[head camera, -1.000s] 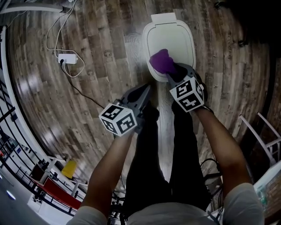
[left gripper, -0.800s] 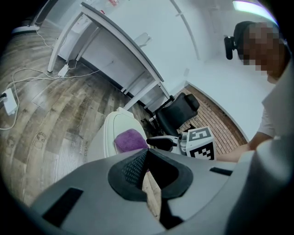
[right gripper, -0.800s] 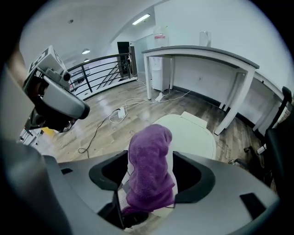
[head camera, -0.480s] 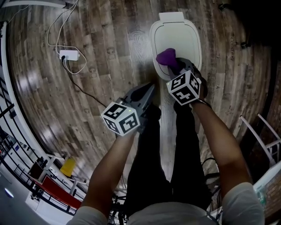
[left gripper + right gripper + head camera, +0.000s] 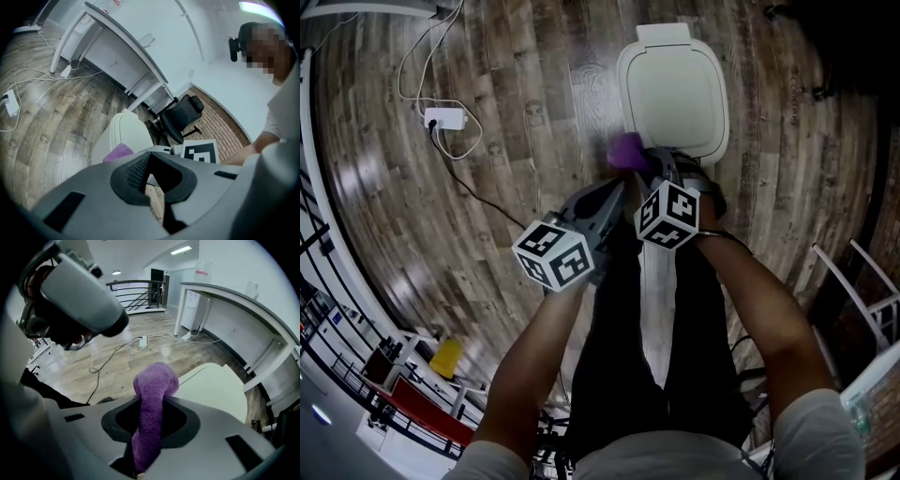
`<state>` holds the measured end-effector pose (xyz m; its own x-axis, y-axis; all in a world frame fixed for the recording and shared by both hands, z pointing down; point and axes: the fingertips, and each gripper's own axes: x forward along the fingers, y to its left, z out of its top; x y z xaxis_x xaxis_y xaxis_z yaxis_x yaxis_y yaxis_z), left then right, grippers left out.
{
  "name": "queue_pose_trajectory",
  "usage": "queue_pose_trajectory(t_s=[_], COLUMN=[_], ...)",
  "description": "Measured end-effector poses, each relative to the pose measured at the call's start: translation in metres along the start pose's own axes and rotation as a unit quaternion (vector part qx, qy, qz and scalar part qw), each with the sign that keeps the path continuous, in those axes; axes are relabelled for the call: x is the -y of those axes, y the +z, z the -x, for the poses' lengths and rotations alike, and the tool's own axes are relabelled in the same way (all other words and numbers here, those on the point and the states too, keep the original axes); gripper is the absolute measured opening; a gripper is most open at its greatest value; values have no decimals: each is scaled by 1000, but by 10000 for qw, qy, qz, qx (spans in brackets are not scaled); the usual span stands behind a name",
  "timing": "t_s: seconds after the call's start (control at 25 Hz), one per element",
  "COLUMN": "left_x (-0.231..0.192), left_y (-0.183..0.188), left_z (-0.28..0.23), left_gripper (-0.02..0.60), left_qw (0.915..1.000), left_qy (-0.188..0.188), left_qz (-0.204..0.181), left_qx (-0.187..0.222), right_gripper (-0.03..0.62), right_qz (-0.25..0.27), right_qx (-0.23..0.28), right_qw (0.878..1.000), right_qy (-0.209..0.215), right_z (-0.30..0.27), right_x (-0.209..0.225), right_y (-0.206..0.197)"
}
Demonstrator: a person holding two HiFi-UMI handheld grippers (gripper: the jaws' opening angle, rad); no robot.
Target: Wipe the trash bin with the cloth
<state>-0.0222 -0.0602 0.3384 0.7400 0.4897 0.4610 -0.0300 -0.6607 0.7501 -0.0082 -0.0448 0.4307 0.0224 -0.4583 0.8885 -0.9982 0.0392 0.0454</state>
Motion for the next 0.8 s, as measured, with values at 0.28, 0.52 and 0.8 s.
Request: queue_pose_trajectory(t_s=[0.28,0.52,0.8], left_x=[5,19,33], left_y=[-6,-11,-18], left_z=[-8,-25,-47], left_gripper=[4,4,4], left_qw=[10000,9997,9990], left_qy=[-13,-142,-246], left_qz=[24,-22,-73], left_qx=[-51,-176,-354], right_gripper=[97,98,97], right_qz=[-195,-636,-1021], right_qx=[-21,-154,-362], right_qw=[9998,9977,9931], right_qy=[15,-170,-451], right_z=[13,34,55], right_x=[0,15,45], right_y=[-28,-72,-124])
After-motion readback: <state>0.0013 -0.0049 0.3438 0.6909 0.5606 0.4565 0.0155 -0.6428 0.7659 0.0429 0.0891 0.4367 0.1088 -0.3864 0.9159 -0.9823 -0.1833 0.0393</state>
